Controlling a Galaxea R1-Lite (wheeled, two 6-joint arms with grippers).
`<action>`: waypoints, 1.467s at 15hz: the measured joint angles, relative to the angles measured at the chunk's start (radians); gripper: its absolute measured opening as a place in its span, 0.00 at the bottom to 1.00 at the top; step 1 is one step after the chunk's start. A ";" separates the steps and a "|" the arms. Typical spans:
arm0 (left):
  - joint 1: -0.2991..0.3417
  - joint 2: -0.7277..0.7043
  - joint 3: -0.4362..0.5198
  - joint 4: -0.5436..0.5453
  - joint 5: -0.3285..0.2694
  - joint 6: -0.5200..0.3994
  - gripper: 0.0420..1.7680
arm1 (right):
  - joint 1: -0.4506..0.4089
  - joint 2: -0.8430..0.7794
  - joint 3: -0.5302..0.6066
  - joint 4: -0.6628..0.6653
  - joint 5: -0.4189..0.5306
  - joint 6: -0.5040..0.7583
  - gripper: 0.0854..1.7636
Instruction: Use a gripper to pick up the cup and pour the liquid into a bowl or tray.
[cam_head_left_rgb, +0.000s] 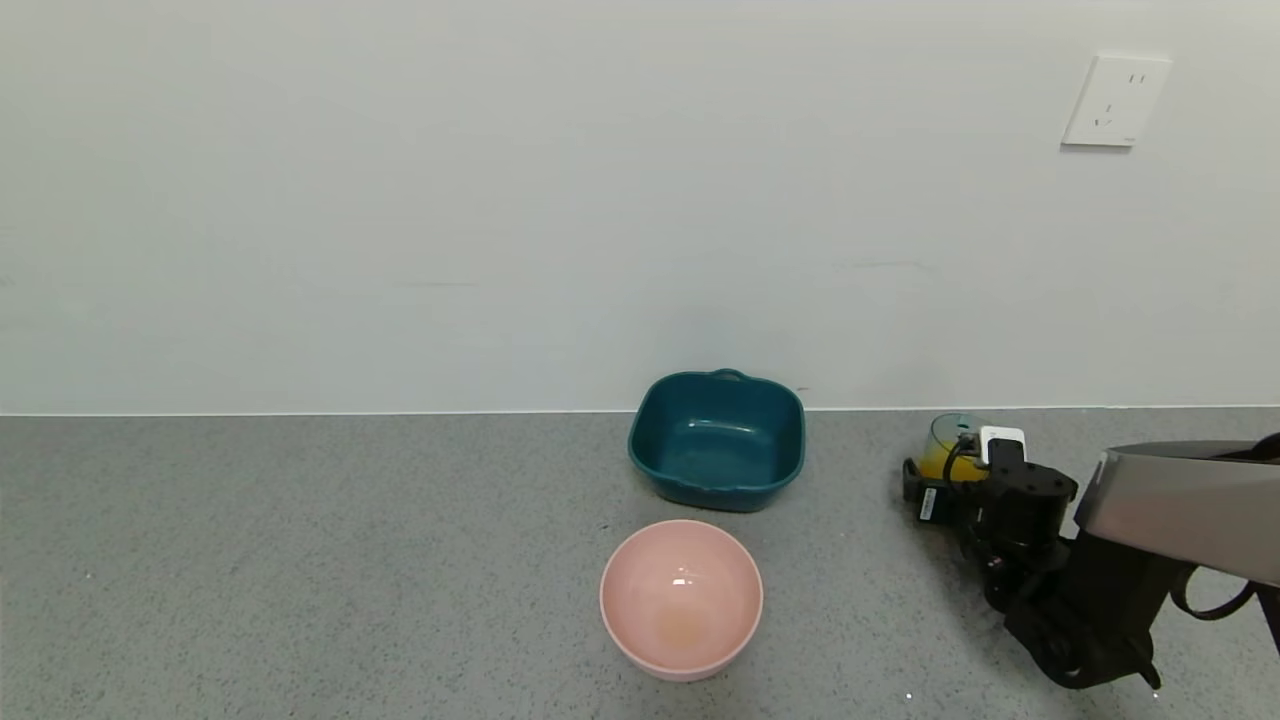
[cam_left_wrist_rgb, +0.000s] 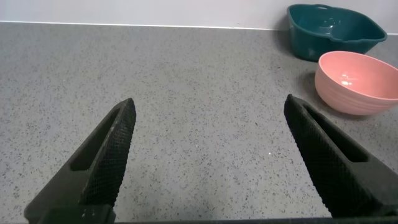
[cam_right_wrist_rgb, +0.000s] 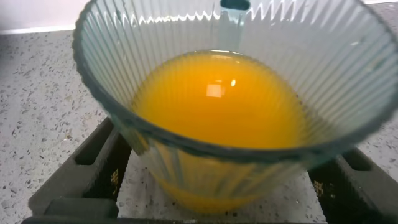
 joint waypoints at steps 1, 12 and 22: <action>0.000 0.000 0.000 0.000 0.000 0.000 0.97 | -0.002 0.001 -0.006 0.011 0.007 0.000 0.97; 0.000 0.000 0.000 0.000 0.000 0.000 0.97 | -0.014 0.014 -0.074 0.051 0.013 0.000 0.97; 0.000 0.000 0.000 0.000 0.000 0.000 0.97 | -0.013 0.017 -0.078 0.051 0.012 0.000 0.77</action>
